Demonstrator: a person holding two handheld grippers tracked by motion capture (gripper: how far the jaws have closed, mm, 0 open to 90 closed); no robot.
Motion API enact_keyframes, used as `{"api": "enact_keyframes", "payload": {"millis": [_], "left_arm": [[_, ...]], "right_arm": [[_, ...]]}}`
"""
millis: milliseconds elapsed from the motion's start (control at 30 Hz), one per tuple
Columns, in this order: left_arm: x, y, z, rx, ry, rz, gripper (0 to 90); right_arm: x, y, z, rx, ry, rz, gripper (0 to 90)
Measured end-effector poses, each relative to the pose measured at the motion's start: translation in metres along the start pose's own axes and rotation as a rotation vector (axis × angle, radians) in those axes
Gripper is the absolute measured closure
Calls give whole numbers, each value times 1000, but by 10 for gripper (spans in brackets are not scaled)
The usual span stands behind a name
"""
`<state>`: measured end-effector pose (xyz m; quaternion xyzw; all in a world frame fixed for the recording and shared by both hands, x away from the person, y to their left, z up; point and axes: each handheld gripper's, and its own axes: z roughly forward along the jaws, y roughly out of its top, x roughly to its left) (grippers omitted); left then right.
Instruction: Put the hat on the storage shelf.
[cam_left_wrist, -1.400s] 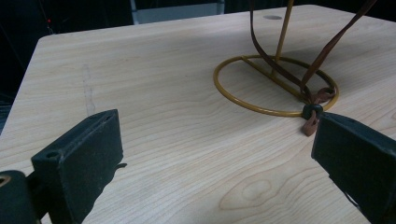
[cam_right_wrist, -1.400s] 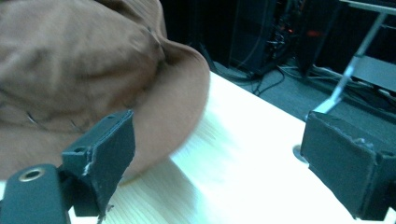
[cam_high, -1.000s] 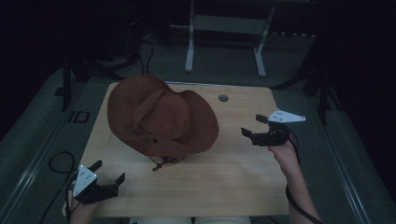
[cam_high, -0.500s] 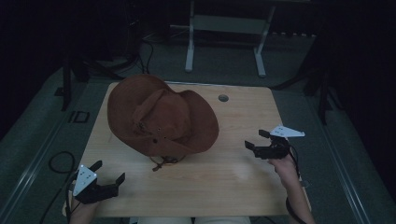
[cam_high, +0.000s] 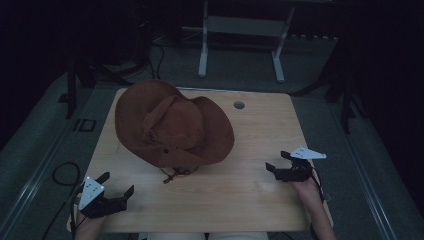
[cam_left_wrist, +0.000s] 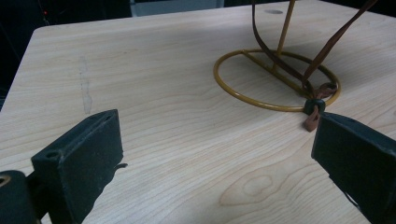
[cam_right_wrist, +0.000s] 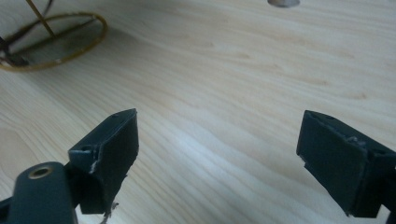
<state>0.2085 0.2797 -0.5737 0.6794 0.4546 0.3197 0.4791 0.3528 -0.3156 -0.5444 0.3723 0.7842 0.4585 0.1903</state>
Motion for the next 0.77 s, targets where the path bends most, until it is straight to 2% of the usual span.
{"api": "enact_keyframes", "payload": {"millis": [133,400,533,767], "left_arm": [[0,0,0,-3,-1,0,27],[0,0,0,1,2,1,27],[1,-1,0,-3,2,-4,27],[0,-2,0,3,-4,3,27]], "right_arm": [[0,-10,-1,34,-13,-15,128],[-7,-21,-10,17,-64,-3,129],[-9,-23,-10,8,-60,9,129],[-8,-25,-7,25,-53,4,129]]}}
